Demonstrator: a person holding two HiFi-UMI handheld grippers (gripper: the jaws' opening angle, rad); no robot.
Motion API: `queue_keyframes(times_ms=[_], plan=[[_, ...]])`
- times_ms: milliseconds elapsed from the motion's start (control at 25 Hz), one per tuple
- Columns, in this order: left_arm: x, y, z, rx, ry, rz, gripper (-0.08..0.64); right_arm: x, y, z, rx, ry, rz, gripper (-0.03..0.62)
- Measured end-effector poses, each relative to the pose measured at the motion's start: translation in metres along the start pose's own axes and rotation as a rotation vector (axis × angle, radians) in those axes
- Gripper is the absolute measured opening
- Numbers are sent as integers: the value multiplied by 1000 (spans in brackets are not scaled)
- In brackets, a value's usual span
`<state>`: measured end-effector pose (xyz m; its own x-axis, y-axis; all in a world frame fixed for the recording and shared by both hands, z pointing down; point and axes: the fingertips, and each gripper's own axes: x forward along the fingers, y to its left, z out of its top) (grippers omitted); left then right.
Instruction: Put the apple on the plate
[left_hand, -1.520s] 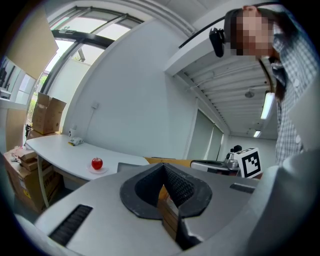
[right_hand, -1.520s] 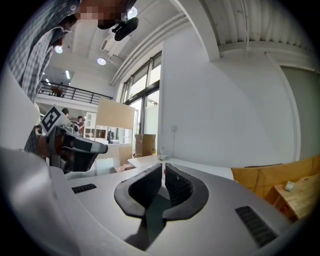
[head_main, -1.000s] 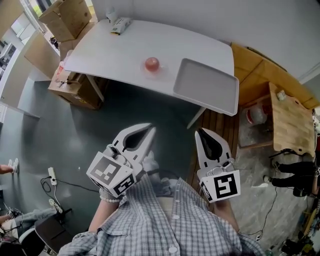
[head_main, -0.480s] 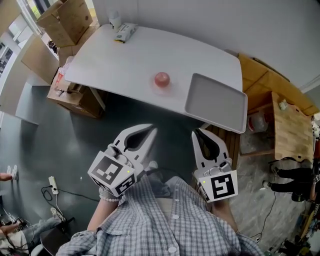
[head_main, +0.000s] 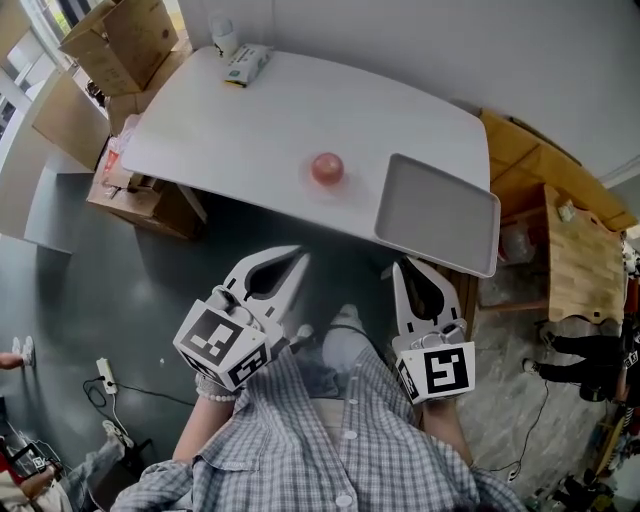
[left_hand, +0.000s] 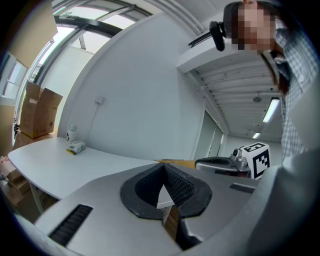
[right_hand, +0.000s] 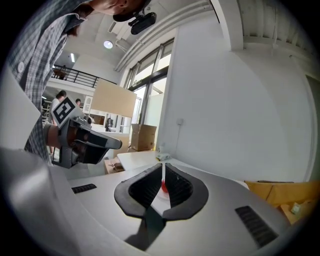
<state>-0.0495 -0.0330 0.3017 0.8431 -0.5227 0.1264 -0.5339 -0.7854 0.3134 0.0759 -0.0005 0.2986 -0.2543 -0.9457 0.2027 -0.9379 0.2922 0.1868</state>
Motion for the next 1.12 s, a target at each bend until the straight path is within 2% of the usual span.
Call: queue_keyframes(times_ms=[440,800,1120], plan=[[29,46,4,-34,6,91,9,65,-35,-18,52,64,63,32],[67,90,-2,-110,50,137,9,134,-45,-36,25,129,189,32],[94,128,-22,-161,121,185,9,187,-59,-68,38,242,242,32]])
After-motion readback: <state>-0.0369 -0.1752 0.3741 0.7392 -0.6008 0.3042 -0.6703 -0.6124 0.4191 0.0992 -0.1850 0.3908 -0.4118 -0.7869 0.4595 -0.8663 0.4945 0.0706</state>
